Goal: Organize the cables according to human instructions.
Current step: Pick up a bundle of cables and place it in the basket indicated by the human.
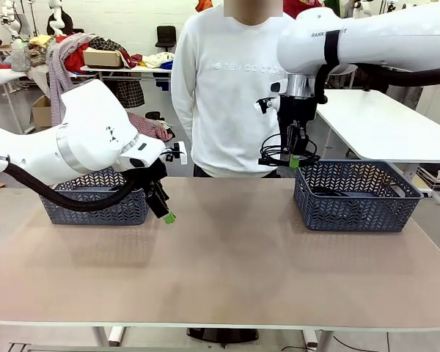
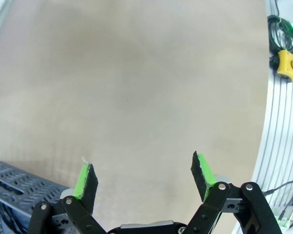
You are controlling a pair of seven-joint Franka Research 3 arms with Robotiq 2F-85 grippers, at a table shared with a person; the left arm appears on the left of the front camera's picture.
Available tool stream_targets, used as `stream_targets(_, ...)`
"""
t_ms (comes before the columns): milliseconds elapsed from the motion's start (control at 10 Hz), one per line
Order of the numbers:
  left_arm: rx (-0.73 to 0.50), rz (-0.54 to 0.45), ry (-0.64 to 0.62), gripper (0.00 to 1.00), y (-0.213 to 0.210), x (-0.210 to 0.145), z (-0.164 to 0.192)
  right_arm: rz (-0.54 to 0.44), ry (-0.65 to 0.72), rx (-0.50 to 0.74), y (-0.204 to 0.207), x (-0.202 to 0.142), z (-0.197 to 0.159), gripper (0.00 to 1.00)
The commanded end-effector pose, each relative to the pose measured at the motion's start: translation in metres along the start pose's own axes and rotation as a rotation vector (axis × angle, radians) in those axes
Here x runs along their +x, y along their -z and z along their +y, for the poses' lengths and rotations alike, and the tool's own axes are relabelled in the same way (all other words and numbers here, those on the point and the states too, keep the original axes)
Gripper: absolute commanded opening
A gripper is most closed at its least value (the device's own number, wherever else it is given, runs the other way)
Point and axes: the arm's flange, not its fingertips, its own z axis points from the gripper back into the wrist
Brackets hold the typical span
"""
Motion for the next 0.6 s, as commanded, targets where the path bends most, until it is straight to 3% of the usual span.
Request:
stream_targets(0,-0.005,0.005,0.013,1.00,-0.0022,-0.0022,0.0017,0.016,0.029,-0.082,0.0074,-0.0081,0.0052,0.00)
stream_targets(100,-0.005,0.005,0.013,1.00,-0.0022,-0.0022,0.0017,0.000,0.000,0.000,0.0000,0.0000,0.0000,0.00)
stream_targets(500,-0.005,0.005,0.013,1.00,-0.0022,-0.0022,0.0017,0.000,0.000,0.000,0.0000,0.0000,0.0000,0.00)
